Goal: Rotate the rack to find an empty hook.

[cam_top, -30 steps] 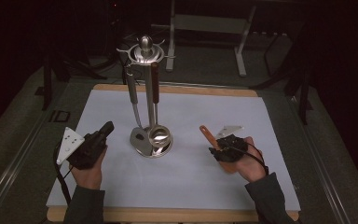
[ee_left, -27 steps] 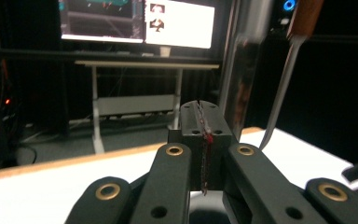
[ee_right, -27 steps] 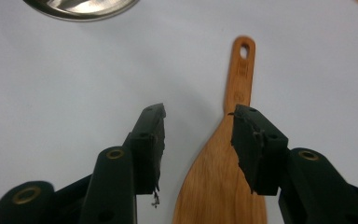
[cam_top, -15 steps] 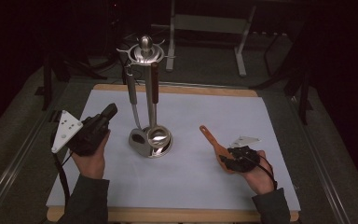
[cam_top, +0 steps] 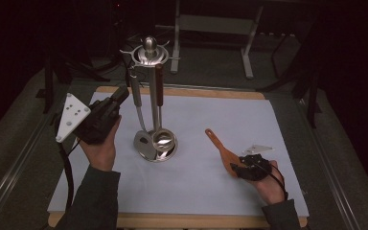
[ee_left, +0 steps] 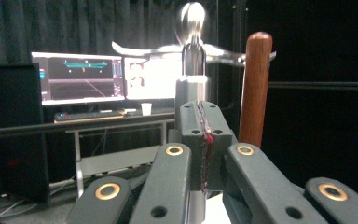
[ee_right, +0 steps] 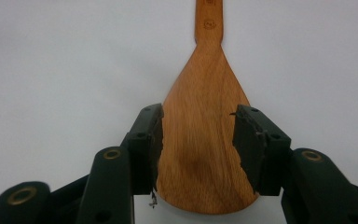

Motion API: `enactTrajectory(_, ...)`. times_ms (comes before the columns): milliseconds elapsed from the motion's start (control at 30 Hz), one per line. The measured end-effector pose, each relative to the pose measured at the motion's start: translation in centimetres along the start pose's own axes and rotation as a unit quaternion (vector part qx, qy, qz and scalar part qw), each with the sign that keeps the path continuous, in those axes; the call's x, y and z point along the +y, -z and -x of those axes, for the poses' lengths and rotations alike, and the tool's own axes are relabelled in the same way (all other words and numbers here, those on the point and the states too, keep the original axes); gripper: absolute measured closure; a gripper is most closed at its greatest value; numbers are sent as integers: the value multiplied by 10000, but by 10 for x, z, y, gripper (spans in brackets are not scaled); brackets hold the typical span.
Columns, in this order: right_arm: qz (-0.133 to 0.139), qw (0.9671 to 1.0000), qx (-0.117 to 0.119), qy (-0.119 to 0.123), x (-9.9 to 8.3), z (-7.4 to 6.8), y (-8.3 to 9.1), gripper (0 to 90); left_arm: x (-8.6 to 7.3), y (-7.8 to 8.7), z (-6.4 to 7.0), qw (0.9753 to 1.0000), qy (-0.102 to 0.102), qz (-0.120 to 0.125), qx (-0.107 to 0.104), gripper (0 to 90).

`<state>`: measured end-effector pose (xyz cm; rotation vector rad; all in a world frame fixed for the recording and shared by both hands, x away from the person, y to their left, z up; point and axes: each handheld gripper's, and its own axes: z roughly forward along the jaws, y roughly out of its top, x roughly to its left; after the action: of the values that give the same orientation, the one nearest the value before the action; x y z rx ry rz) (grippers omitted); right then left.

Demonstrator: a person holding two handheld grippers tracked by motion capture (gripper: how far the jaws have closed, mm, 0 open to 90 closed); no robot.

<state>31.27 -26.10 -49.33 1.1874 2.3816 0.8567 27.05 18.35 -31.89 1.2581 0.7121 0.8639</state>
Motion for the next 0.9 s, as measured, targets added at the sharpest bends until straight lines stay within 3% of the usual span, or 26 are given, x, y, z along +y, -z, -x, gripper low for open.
enactTrajectory(133, 82, 9998, 120, -107, -1, 1, 3, 523, 7, -5, 0, 9999, 28, 113, -8, 899)
enactTrajectory(400, 119, 9997, 130, -147, -2, 1, 5, 518, 17, -15, 5, 9997, -31, 240, -46, 900)
enactTrajectory(900, 144, 9996, 131, -186, -3, 3, 6, 516, 25, -26, 10, 9996, -119, 252, -33, 900)
